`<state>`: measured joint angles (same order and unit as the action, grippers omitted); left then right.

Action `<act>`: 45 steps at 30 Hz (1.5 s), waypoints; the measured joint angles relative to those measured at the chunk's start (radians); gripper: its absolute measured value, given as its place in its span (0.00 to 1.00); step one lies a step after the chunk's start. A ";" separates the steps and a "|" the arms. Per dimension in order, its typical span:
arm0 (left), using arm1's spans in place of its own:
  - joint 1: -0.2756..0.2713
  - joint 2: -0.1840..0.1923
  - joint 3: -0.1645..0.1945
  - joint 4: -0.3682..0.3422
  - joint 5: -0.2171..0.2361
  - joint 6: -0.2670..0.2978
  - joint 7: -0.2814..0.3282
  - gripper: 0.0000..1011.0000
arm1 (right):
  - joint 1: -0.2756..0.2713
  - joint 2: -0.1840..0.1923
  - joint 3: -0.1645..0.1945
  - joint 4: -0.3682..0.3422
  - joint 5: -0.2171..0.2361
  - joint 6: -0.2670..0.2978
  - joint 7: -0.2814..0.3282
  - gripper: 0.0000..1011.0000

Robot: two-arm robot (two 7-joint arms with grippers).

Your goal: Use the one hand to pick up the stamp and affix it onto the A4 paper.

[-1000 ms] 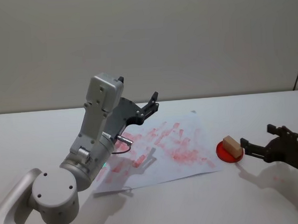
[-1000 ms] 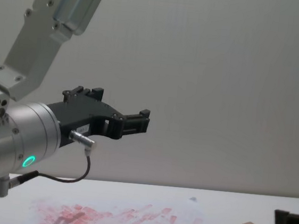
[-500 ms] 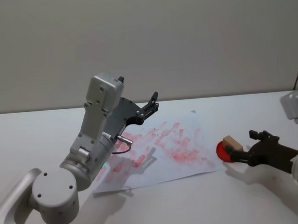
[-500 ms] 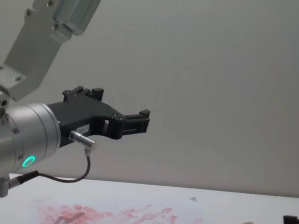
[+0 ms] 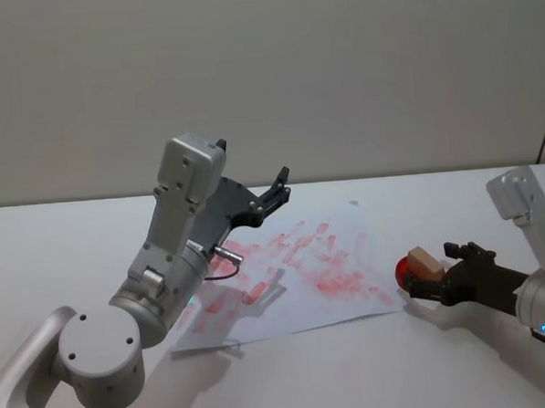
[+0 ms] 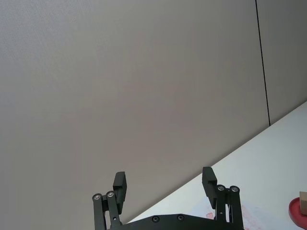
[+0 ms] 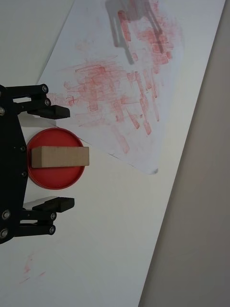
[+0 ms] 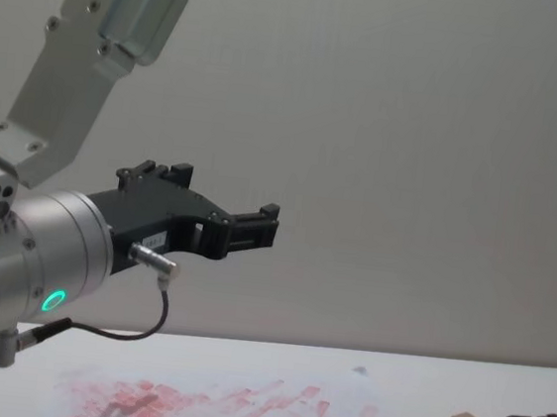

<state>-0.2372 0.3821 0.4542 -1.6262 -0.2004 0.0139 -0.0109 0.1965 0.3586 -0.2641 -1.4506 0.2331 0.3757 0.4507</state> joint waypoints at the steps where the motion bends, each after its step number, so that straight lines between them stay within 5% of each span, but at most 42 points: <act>1: 0.000 0.000 0.000 0.000 0.000 0.000 0.000 0.99 | 0.003 -0.002 -0.002 0.004 -0.004 0.000 0.000 0.99; 10: 0.000 0.000 0.000 0.000 0.000 0.000 0.000 0.99 | 0.017 -0.011 -0.010 0.024 -0.021 0.002 -0.001 0.82; 29: 0.000 0.000 0.000 0.000 0.000 0.000 0.000 0.99 | 0.028 -0.018 -0.016 0.039 -0.035 0.003 -0.001 0.23; 45: 0.000 0.000 0.000 0.000 0.000 0.000 0.000 0.99 | 0.039 -0.023 -0.017 0.024 -0.036 -0.058 -0.007 0.22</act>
<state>-0.2372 0.3821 0.4542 -1.6262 -0.2004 0.0139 -0.0109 0.2352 0.3355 -0.2812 -1.4267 0.1975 0.3173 0.4435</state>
